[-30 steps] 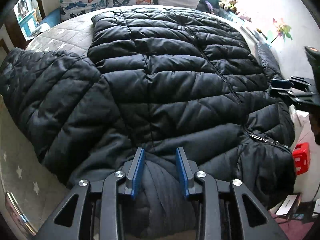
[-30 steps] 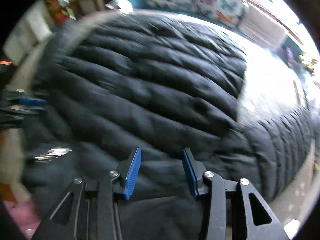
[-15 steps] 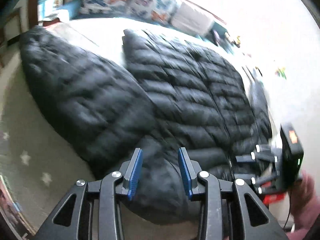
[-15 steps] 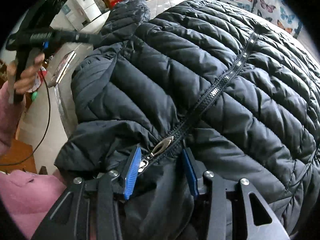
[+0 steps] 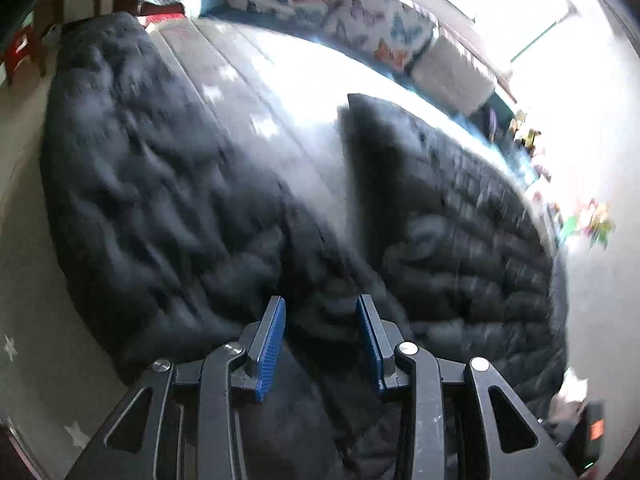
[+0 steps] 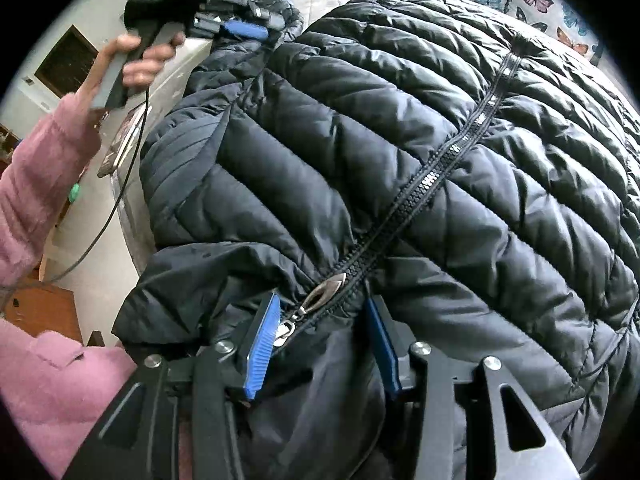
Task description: Fold large clothes
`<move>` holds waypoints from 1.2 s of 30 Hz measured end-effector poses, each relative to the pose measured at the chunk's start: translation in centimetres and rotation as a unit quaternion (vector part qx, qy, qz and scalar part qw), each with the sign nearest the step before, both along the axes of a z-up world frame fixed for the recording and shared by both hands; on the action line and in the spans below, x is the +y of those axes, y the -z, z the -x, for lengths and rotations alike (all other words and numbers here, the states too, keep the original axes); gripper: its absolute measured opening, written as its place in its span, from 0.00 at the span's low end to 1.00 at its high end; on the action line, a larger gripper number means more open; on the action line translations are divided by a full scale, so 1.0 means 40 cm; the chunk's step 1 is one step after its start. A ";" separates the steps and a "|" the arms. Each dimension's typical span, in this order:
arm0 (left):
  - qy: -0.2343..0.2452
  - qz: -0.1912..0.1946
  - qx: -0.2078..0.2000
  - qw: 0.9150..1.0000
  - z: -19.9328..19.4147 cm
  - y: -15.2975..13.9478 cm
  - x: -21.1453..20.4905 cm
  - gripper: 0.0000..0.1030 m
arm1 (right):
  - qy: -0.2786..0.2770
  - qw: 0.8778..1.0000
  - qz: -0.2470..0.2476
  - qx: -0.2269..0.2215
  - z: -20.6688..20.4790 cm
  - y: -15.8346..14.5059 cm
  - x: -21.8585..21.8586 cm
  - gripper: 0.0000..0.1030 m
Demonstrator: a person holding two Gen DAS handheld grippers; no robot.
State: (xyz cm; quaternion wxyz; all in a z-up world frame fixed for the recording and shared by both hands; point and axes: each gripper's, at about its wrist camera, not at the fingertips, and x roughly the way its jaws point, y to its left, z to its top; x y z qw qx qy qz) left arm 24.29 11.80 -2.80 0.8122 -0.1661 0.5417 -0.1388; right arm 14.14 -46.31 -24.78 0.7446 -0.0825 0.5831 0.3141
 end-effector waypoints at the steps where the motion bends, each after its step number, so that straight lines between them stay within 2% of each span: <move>1: -0.007 -0.004 -0.013 1.000 -0.011 -0.016 0.020 0.39 | -0.001 1.000 0.000 0.002 -0.003 0.001 0.000 0.48; 3: -0.035 -0.014 -0.028 0.999 -0.036 -0.041 0.074 0.39 | -0.002 1.000 0.000 0.007 -0.010 0.002 0.002 0.48; 5: -0.049 0.001 -0.030 0.998 -0.064 -0.050 0.130 0.39 | -0.003 1.000 -0.002 0.011 -0.014 0.002 0.000 0.48; 7: -0.061 -0.020 -0.033 0.997 -0.088 -0.054 0.156 0.39 | -0.003 1.000 -0.003 0.017 -0.017 0.003 -0.003 0.48; 10: -0.079 -0.034 -0.010 0.996 -0.154 -0.015 0.221 0.39 | -0.002 1.000 -0.007 0.022 -0.023 0.006 -0.007 0.49; 14: -0.110 -0.017 0.015 0.994 -0.249 0.035 0.291 0.39 | -0.002 1.000 -0.010 0.028 -0.028 0.007 -0.011 0.49; 18: -0.124 -0.036 0.009 0.992 -0.340 0.053 0.328 0.39 | -0.002 0.999 -0.014 0.035 -0.033 0.008 -0.016 0.49; 27: -0.170 -0.013 -0.011 0.985 -0.495 0.089 0.450 0.39 | 0.001 0.999 -0.023 0.047 -0.045 0.011 -0.026 0.49; 31: -0.182 0.015 -0.002 0.983 -0.507 0.065 0.497 0.39 | 0.002 0.999 -0.023 0.049 -0.044 0.011 -0.026 0.49; 35: -0.167 0.043 -0.036 0.984 -0.464 -0.024 0.520 0.39 | 0.002 0.999 -0.017 0.045 -0.045 0.010 -0.028 0.49; 36: -0.167 0.045 -0.049 0.984 -0.439 -0.050 0.529 0.48 | 0.002 0.999 -0.016 0.044 -0.044 0.010 -0.025 0.49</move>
